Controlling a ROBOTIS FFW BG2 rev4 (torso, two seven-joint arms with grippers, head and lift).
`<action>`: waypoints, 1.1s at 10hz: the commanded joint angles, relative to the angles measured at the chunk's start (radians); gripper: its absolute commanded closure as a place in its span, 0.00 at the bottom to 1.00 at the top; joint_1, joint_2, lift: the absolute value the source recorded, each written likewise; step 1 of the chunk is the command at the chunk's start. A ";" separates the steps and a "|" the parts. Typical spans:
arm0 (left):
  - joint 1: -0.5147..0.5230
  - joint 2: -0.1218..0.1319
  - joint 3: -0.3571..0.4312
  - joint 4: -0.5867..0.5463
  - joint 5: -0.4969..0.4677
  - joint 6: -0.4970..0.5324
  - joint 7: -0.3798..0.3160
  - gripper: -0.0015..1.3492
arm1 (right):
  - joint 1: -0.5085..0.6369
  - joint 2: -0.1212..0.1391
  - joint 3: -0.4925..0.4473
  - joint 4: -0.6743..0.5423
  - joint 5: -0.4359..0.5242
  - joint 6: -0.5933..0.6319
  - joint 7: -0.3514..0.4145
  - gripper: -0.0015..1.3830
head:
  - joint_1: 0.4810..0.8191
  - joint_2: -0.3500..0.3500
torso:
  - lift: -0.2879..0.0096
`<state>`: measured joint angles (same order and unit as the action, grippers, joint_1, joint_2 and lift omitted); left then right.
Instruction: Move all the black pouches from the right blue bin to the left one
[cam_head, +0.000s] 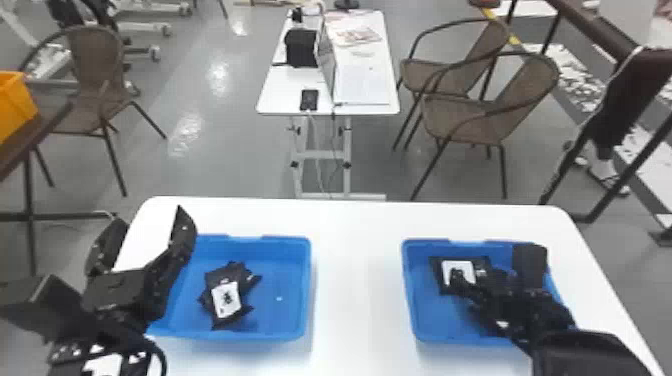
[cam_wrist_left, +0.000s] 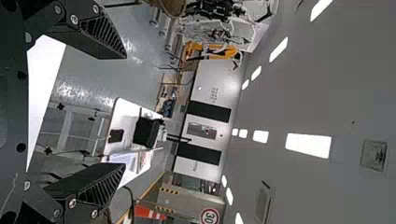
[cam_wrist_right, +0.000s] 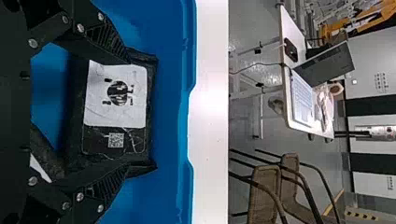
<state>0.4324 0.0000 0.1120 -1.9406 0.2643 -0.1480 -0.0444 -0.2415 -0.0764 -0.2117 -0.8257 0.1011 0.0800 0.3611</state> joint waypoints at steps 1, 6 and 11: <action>0.003 -0.003 0.003 0.000 0.000 -0.005 0.000 0.16 | -0.016 0.000 0.003 0.031 0.017 0.007 -0.001 0.22 | 0.63 0.50 | 1.00; 0.011 -0.003 0.005 0.015 0.007 -0.028 -0.002 0.16 | -0.056 -0.017 0.051 0.114 -0.050 -0.014 -0.021 0.61 | 0.63 0.52 | 1.00; 0.008 -0.003 0.002 0.040 0.016 -0.067 -0.002 0.16 | -0.059 -0.025 0.071 0.103 -0.130 0.011 -0.004 0.94 | 0.63 0.51 | 1.00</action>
<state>0.4391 0.0000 0.1114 -1.9014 0.2809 -0.2106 -0.0460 -0.3064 -0.1035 -0.1438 -0.7124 -0.0202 0.0818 0.3575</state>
